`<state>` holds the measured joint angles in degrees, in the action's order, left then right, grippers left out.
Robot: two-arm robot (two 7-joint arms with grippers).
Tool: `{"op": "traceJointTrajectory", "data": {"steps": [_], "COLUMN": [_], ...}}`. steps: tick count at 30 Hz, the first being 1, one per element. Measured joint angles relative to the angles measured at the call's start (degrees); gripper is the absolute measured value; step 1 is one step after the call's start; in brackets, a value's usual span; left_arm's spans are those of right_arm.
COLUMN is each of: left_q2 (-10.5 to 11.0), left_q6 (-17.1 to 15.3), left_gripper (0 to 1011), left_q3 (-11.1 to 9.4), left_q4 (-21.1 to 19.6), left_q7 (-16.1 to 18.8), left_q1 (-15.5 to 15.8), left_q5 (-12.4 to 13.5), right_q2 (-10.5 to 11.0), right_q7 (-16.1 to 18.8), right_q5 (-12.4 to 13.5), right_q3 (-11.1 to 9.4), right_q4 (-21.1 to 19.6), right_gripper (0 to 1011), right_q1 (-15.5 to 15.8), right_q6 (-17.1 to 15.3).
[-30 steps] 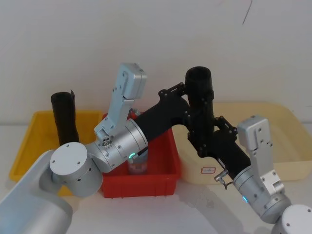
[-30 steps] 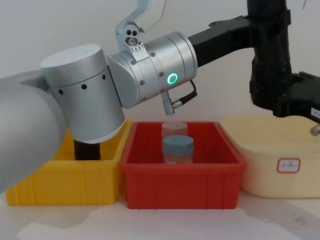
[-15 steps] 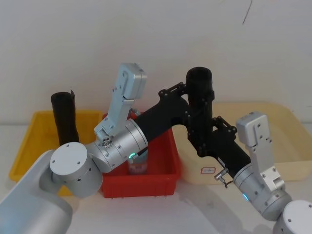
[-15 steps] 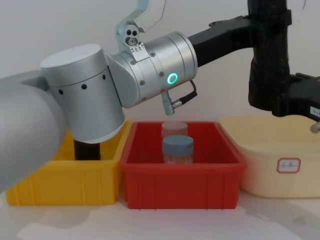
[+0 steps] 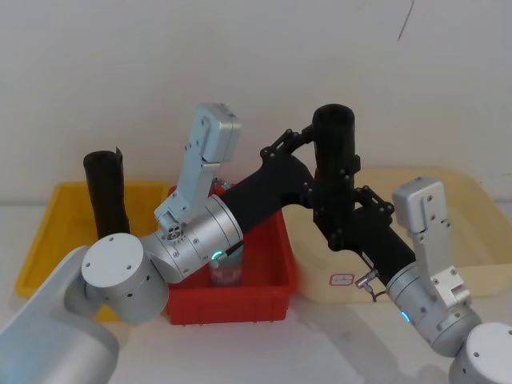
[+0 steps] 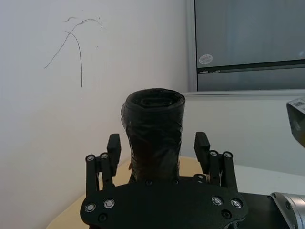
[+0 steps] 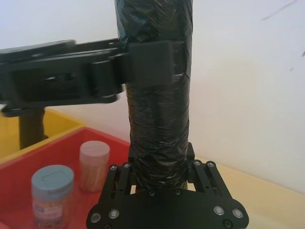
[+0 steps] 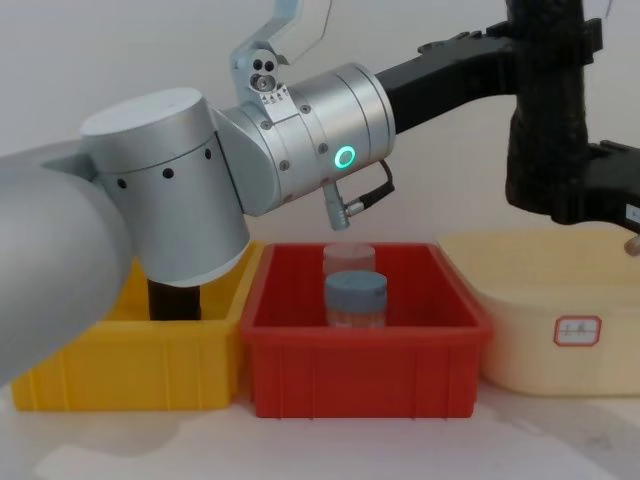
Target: Pick up the garbage bag with the one hand and transfer it to the other hand.
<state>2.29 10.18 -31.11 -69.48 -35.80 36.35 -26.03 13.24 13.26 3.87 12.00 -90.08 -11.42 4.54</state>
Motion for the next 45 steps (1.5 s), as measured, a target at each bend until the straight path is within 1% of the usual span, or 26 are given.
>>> {"op": "traceJointTrajectory", "data": {"steps": [3,9,19,22,24,28,31,32,33,35,36,37,38,39,40,41,42,43,44,45], "left_q2": [0.00,0.00,0.00,0.00,0.00,0.00,0.00,0.00,0.00,0.00,0.00,0.00,0.00,0.00,0.00,0.00,0.00,0.00,0.00,0.00], "left_q6": [0.00,0.00,0.00,0.00,0.00,0.00,0.00,0.00,0.00,0.00,0.00,0.00,0.00,0.00,0.00,0.00,0.00,0.00,0.00,0.00], "left_gripper": [1002,1000,1000,1000,1000,1000,1000,1000,1000,1000,1000,1000,1000,1000,1000,1000,1000,1000,1000,1000], "left_q3": [0.00,0.00,0.00,0.00,0.00,0.00,0.00,0.00,0.00,0.00,0.00,0.00,0.00,0.00,0.00,0.00,0.00,0.00,0.00,0.00], "left_q4": [0.00,0.00,0.00,0.00,0.00,0.00,0.00,0.00,0.00,0.00,0.00,0.00,0.00,0.00,0.00,0.00,0.00,0.00,0.00,0.00], "left_q7": [0.00,0.00,0.00,0.00,0.00,0.00,0.01,0.00,0.00,0.01,0.01,0.00,0.00,0.00,0.01,0.00,0.01,0.00,0.01,0.01], "left_q1": [0.00,0.00,0.00,0.00,0.00,0.00,0.00,0.00,0.00,0.00,0.00,0.00,0.00,0.00,0.00,0.00,0.00,0.00,0.00,0.00], "left_q5": [0.00,0.00,0.00,0.01,0.01,0.01,0.00,0.01,0.01,0.00,0.00,0.00,0.00,0.01,0.00,0.01,0.01,0.01,0.01,0.00], "right_q2": [-0.28,-0.87,-2.02,-2.55,-2.66,-3.62,-4.14,-4.46,-4.46,-5.04,-5.04,-5.30,-5.49,-5.49,-5.73,-5.73,-5.85,-5.89,-5.95,-6.00], "right_q7": [-0.48,-1.54,-4.36,-5.81,-6.20,-8.57,-9.78,-10.50,-10.50,-11.95,-11.95,-12.59,-13.00,-13.00,-13.64,-13.64,-13.94,-14.03,-14.09,-14.14], "right_q5": [0.05,0.17,0.23,0.03,-0.04,-0.53,-0.79,-0.93,-0.93,-1.26,-1.26,-1.43,-1.57,-1.57,-1.78,-1.78,-1.90,-1.96,-1.99,-2.03], "right_q3": [-0.46,-1.53,-4.25,-5.24,-5.41,-6.84,-7.45,-7.81,-7.81,-8.54,-8.54,-8.89,-9.16,-9.16,-9.51,-9.51,-9.72,-9.81,-9.92,-10.06], "right_q4": [0.19,0.53,1.74,2.36,2.48,3.41,3.92,4.21,4.21,4.77,4.77,5.05,5.20,5.20,5.33,5.33,5.37,5.37,5.36,5.26], "right_gripper": [529,529,529,529,529,529,529,529,529,529,529,551,608,608,650,665,730,745,799,822], "right_q1": [-0.15,-0.45,-1.38,-1.92,-2.04,-3.20,-3.87,-4.28,-4.28,-5.18,-5.18,-5.64,-5.93,-5.93,-6.33,-6.33,-6.50,-6.56,-6.62,-6.68], "right_q6": [-0.52,-1.84,-4.83,-6.40,-6.82,-9.58,-11.01,-11.94,-11.94,-13.82,-13.82,-14.71,-15.33,-15.33,-16.45,-16.45,-17.16,-17.44,-17.69,-18.16]}}
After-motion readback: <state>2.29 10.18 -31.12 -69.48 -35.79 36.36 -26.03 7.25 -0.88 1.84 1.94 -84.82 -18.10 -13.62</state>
